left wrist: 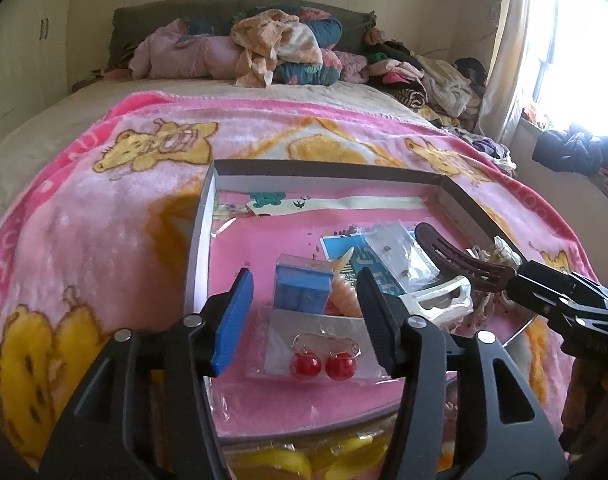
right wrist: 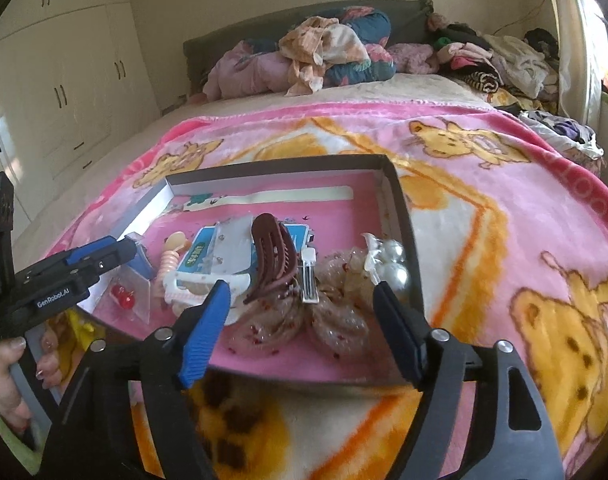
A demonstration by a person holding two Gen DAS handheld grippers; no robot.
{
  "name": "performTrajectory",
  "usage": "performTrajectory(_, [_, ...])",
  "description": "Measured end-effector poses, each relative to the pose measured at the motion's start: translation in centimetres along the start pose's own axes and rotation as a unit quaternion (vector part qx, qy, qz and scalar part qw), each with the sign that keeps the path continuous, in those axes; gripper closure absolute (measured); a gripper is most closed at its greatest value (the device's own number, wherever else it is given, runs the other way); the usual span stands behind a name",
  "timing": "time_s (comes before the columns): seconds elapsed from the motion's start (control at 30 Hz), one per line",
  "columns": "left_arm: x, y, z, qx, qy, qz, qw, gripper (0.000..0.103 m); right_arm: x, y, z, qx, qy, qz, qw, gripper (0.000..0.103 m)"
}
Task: Organize jewelry
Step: 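Open both tools to release the claw clip and earring box into the box, then withdraw both open tools from the box toward the yellow hoops and pom-pom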
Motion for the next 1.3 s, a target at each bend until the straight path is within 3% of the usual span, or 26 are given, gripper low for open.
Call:
performTrajectory(0.4, [-0.4,-1.2,-3.0,-0.030,0.015,0.001,0.9995,0.018,1.2,-1.6,-3.1,-0.026,-0.004,-0.026,0.999,0.021])
performTrajectory(0.53, [-0.5,-1.8,-4.2,-0.043,0.017,-0.002,0.9989,0.012,1.7,-2.1,-3.9,-0.030,0.001,-0.032,0.999,0.021])
performTrajectory(0.97, [-0.1,-3.7,-5.7,-0.035,0.034,0.002,0.9988,0.012,3.6,-3.6,-4.9,-0.028,0.017,-0.051,0.998,0.020])
performTrajectory(1.3, [0.9,-5.7,-5.2,-0.001,0.045,0.002,0.9990,0.012,6.0,-4.5,-3.7,-0.009,0.030,-0.080,0.996,0.020])
Point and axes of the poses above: each gripper's, at about its wrist camera, not at the fingertips, and z roughly the way its jaws point, x to its left, y to its top, the point moved 3 cm from there along z, roughly the way its jaws point, and after that the axes turned 9 degrees about x, right-handed, at the moved point
